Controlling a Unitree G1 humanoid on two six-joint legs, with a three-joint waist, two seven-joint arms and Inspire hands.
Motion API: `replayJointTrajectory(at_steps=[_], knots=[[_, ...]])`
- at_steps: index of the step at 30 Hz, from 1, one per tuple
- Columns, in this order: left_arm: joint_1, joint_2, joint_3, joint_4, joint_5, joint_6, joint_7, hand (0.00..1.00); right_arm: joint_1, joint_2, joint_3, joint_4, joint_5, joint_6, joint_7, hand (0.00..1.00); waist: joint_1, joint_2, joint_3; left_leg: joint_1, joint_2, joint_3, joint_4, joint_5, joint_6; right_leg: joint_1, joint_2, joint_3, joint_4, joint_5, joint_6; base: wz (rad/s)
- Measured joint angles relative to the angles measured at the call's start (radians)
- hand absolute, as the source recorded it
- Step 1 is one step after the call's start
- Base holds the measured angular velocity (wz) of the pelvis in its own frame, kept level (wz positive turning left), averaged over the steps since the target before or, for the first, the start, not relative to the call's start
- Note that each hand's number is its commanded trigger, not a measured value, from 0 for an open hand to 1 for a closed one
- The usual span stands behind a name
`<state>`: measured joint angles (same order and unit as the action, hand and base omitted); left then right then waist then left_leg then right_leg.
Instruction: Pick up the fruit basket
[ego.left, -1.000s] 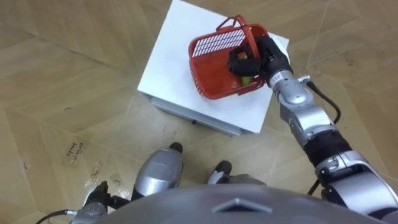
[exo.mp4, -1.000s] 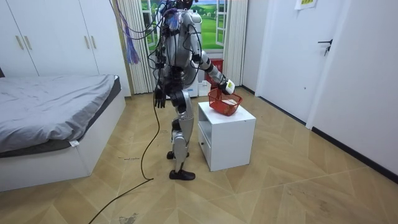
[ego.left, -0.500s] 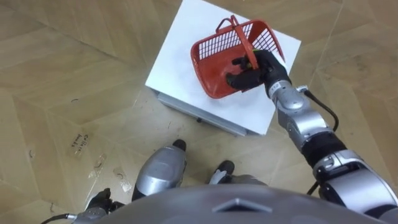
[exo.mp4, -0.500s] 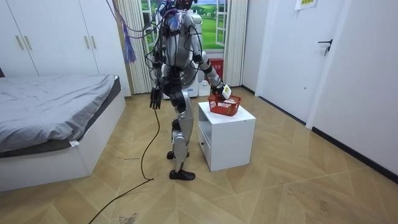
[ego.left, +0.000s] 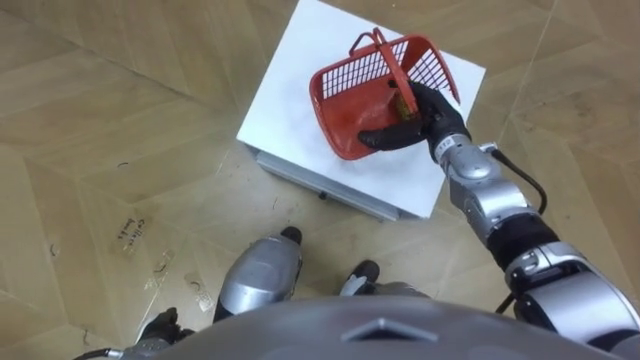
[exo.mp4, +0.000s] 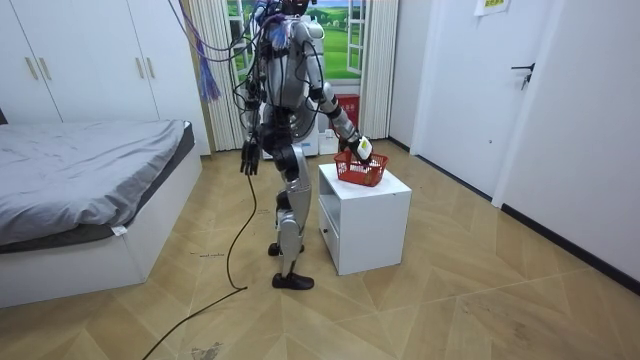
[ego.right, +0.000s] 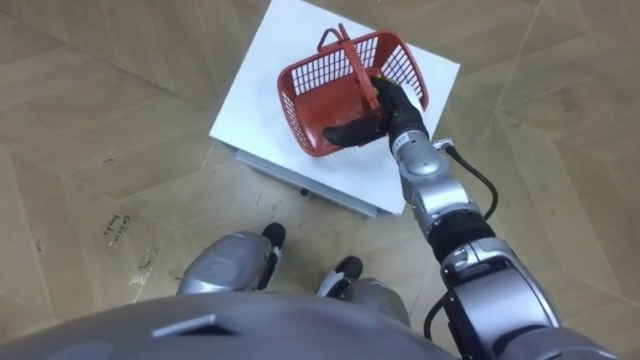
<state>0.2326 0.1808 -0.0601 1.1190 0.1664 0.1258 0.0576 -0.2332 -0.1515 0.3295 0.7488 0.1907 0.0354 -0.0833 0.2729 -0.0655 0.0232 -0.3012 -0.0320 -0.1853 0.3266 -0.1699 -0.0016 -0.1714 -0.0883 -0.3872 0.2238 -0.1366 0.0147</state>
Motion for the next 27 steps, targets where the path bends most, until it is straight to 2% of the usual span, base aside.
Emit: replayJointTrajectory(at_steps=[6, 10, 14, 17, 19, 24, 27], knots=[[-0.002, -0.001, 0.0, 0.0, 0.002, -0.004, 0.005, 0.0, 0.011, -0.003, 0.0, -0.005, -0.01, -0.003, 0.012, 0.0, -0.026, -0.003, -0.001, 0.045, 0.002, 0.013, -0.016, -0.002, 0.003, 0.029, -0.001, 0.008, -0.001, -0.003, 0.002, -0.06], [-0.005, -0.002, 0.0, 0.001, 0.004, -0.003, 0.001, 0.0, 0.029, -0.004, -0.001, -0.002, -0.035, -0.023, 0.012, 0.0, -0.05, -0.01, -0.0041, 0.08, 0.005, 0.037, -0.028, -0.004, 0.006, 0.052, -0.001, 0.03, -0.004, -0.005, 0.004, -0.14], [-0.006, 0.0, 0.008, -0.005, 0.003, -0.004, -0.011, 0.0, 0.065, -0.006, -0.004, -0.033, -0.042, -0.023, 0.013, 0.0, -0.071, -0.017, -0.0074, 0.101, 0.006, 0.055, -0.037, -0.006, 0.009, 0.06, -0.001, 0.053, -0.004, -0.005, 0.006, -0.15], [-0.006, -0.001, 0.017, -0.019, 0.004, -0.004, -0.013, 0.0, 0.12, -0.017, -0.023, -0.14, -0.049, -0.022, 0.013, 0.0, -0.097, -0.016, -0.0075, 0.109, 0.007, 0.063, -0.041, -0.008, 0.012, 0.065, -0.001, 0.062, -0.005, -0.006, 0.009, -0.1], [-0.004, -0.001, 0.018, -0.029, 0.004, -0.004, -0.009, 0.0, 0.145, -0.02, -0.052, -0.197, -0.066, -0.026, 0.006, 0.0, -0.105, -0.015, -0.0081, 0.129, 0.011, 0.085, -0.046, -0.009, 0.013, 0.067, 0.002, 0.084, -0.005, -0.005, 0.009, -0.26], [-0.001, -0.002, 0.027, -0.034, 0.003, -0.01, 0.005, 0.0, 0.199, -0.029, -0.08, -0.246, -0.087, -0.041, -0.012, 0.0, -0.128, -0.012, -0.0091, 0.187, 0.022, 0.123, -0.085, -0.01, 0.013, 0.092, 0.008, 0.118, -0.005, -0.004, 0.008, -0.25], [0.001, -0.003, 0.029, -0.034, 0.004, -0.011, 0.006, 0.0, 0.225, -0.038, -0.093, -0.29, -0.119, -0.042, -0.01, 0.0, -0.161, -0.005, -0.0105, 0.206, 0.022, 0.133, -0.1, -0.011, 0.012, 0.102, 0.011, 0.137, -0.007, -0.004, 0.009, -0.18]])
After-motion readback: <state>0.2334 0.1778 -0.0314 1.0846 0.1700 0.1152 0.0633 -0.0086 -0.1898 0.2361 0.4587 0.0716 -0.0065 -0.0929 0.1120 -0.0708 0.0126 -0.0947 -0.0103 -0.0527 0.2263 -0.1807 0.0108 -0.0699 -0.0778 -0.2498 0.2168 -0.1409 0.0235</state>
